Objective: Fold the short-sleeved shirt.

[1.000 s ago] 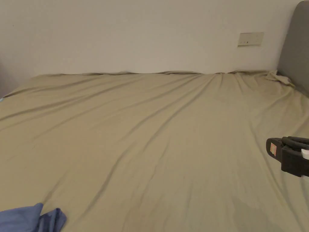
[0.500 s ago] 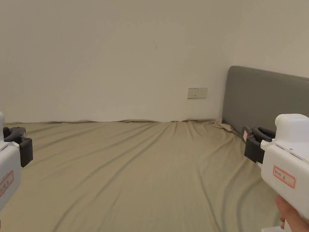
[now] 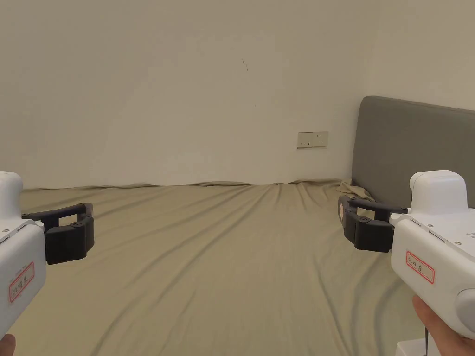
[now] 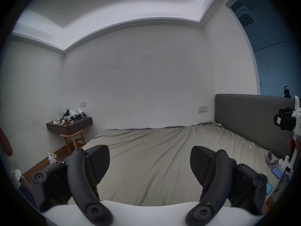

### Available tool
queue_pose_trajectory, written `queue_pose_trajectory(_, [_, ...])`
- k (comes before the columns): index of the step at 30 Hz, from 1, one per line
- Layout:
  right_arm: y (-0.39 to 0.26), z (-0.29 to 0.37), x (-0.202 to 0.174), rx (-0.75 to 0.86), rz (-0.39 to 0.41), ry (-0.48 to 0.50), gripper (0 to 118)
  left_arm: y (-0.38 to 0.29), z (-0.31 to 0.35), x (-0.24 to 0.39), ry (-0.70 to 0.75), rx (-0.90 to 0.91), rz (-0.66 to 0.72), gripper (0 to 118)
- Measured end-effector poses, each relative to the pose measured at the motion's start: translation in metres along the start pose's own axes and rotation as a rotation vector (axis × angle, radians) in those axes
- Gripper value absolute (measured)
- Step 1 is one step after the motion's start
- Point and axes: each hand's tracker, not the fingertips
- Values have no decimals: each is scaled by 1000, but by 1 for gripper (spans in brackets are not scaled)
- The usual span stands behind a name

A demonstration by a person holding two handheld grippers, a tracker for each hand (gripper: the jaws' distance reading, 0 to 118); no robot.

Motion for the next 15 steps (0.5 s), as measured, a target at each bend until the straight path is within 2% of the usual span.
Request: queue_pose_trajectory(15, [2, -4, -4, -5, 16, -4, 111, -5, -5, -5, 2, 5, 14, 109])
